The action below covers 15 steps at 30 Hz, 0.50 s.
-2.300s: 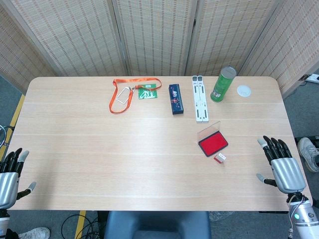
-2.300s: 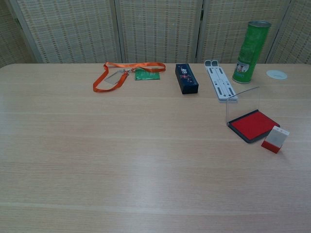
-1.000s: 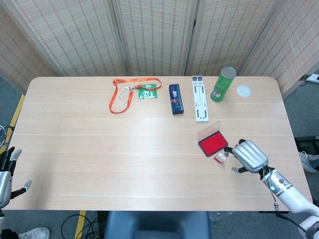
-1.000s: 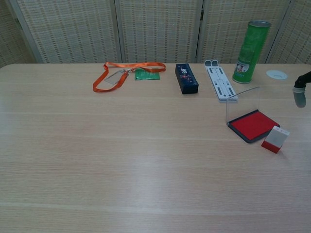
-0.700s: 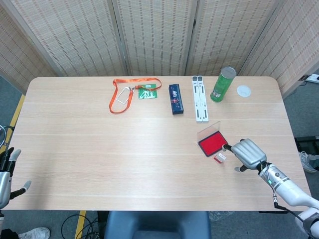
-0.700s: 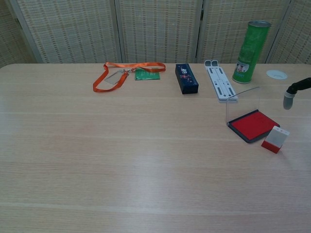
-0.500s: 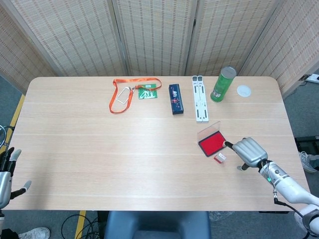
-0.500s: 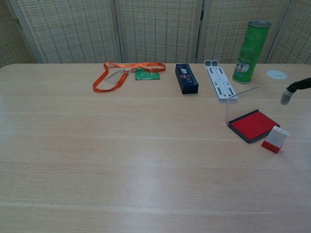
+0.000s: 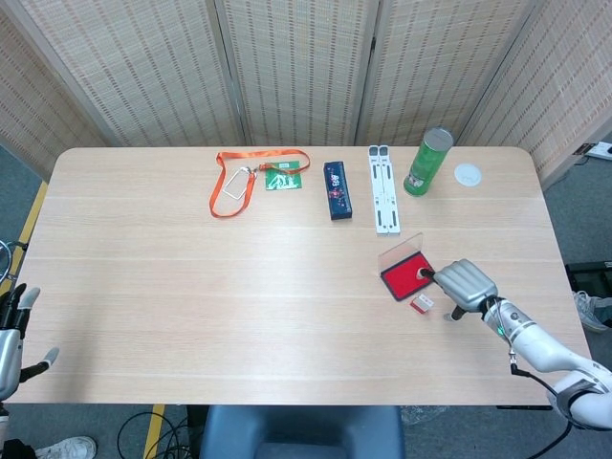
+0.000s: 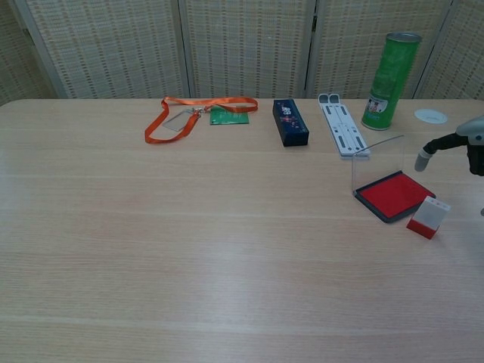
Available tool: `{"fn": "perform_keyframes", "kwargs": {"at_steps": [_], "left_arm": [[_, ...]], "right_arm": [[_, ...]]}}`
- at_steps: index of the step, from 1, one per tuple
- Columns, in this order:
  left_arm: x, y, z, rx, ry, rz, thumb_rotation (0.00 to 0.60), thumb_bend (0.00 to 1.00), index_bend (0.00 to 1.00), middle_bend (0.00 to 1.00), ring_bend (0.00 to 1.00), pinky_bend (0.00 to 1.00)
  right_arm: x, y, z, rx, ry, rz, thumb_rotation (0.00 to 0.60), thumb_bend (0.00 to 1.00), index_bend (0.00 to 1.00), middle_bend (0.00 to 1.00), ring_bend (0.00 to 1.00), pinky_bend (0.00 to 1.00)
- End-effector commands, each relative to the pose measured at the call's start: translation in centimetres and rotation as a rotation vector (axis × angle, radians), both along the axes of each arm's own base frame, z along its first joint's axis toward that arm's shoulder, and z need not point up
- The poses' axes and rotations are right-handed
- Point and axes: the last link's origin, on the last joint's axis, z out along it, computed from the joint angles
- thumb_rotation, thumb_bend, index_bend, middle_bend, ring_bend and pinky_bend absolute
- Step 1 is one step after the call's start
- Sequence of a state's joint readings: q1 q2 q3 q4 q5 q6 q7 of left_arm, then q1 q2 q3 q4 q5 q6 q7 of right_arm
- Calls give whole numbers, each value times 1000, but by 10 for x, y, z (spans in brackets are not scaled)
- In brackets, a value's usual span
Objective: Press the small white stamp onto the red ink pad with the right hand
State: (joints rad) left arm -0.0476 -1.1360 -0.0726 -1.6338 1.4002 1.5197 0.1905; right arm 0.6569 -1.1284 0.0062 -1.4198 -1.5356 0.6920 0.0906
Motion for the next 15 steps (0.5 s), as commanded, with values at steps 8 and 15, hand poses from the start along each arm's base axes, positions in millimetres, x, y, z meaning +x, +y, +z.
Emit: {"fn": "perform_keyframes", "kwargs": {"at_steps": [8, 15], "left_arm": [[-2, -2, -2, 13, 20, 26, 600, 230, 0, 59, 70, 256], [-4, -4, -5, 19, 42, 59, 600, 230, 0, 59, 71, 257]], "right_arm": [[3, -15, -19, 63, -10, 41, 600, 128, 312, 1000, 765, 439], [-2, -18, -20, 69, 9, 143, 600, 128, 312, 1000, 765, 439]]}}
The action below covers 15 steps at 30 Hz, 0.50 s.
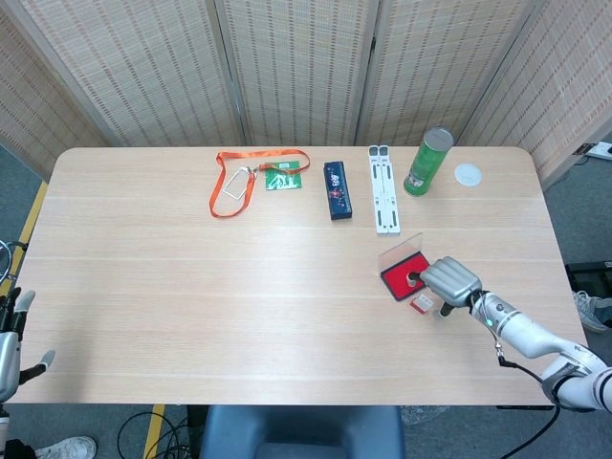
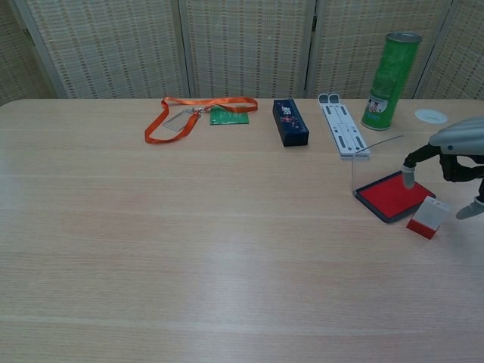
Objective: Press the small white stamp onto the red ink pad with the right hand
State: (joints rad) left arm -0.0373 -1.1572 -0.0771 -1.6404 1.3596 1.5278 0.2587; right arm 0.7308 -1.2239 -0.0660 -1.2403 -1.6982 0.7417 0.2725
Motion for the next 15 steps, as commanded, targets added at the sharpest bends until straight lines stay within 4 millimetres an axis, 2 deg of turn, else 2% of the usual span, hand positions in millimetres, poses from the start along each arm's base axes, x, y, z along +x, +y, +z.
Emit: {"fn": "perform_keyframes", "kwargs": {"at_steps": [1, 15], "left_arm": [[-1, 0, -2, 4, 8, 14, 600, 230, 0, 59, 71, 257], [-5, 0, -12, 2, 40, 69, 600, 230, 0, 59, 72, 257]], "right_arm": [[-3, 0, -2, 9, 9, 61, 600, 128, 312, 1000, 765, 439], [-5, -7, -7, 57, -24, 104, 600, 138, 338, 1000, 765, 439]]}}
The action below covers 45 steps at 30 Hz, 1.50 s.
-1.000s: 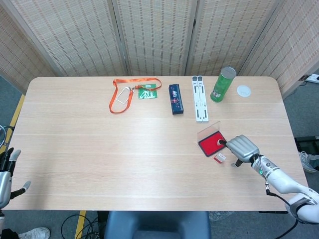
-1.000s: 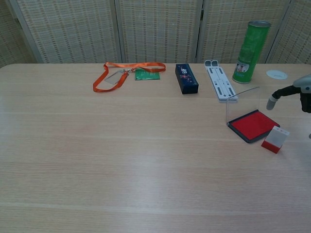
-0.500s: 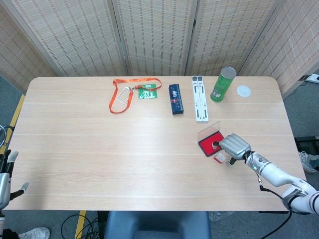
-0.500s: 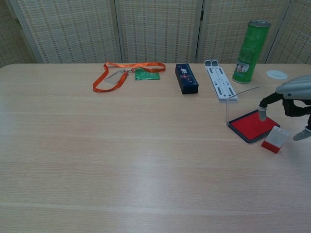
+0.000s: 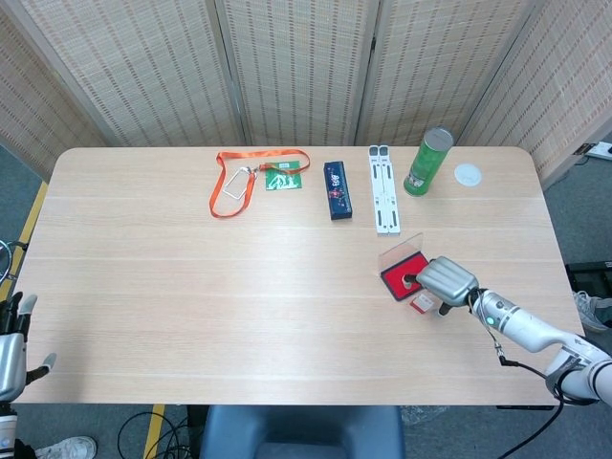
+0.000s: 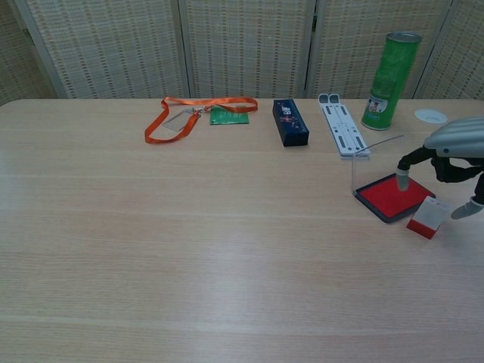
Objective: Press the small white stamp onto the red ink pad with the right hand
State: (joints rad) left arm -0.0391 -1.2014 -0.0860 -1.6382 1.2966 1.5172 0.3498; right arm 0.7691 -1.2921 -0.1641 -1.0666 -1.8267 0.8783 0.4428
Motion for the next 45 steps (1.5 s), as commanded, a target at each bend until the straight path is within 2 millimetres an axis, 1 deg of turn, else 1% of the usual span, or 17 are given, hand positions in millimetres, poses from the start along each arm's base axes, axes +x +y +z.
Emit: {"fn": "perform_keyframes", "kwargs": {"at_steps": [1, 7, 24, 37, 45], "left_arm": [[0, -1, 0, 2, 1, 2, 600, 230, 0, 59, 72, 257], [0, -2, 1, 6, 1, 0, 600, 230, 0, 59, 72, 257], [-1, -1, -1, -1, 6, 8, 600, 230, 0, 59, 72, 257], [-2, -1, -1, -4, 6, 12, 600, 230, 0, 59, 72, 257], [-2, -2, 1, 1, 3, 11, 600, 230, 0, 59, 72, 257]], "right_arm": [[1, 0, -3, 13, -1, 13, 600, 139, 342, 1000, 765, 439], [2, -1, -8, 23, 5, 20, 600, 148, 365, 1000, 766, 438], [-2, 1, 0, -1, 34, 37, 600, 151, 365, 1000, 766, 439], [-1, 0, -8, -13, 65, 71, 600, 171, 367, 1000, 767, 439], [-1, 0, -9, -20, 68, 75, 600, 191, 422, 1000, 774, 439]]}}
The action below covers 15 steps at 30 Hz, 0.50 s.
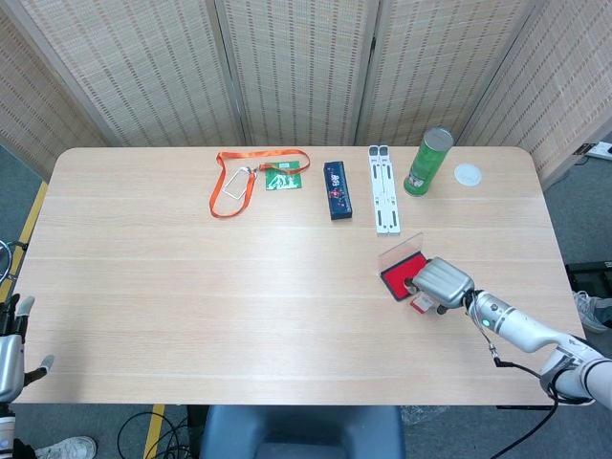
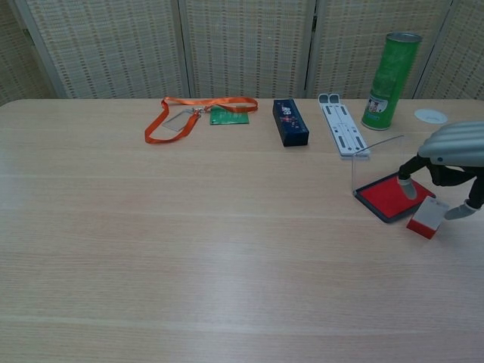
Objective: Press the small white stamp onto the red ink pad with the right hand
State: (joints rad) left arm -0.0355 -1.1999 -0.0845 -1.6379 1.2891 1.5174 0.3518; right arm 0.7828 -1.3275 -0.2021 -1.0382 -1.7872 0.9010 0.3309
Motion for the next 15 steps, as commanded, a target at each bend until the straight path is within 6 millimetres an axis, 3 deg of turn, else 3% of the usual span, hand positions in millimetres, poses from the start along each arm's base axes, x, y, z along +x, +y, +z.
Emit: {"fn": "perform_keyframes", "kwargs": {"at_steps": [1, 15], "left_arm": [[0, 0, 0, 0, 0, 0, 600, 230, 0, 59, 72, 257], [0, 0, 1, 3, 0, 0, 600, 230, 0, 59, 72, 257]], "right_arm": [[0, 0, 0, -1, 3, 2, 600, 192, 422, 1000, 774, 439], [-2, 1, -2, -1, 29, -1, 600, 193, 422, 1000, 777, 439]]}}
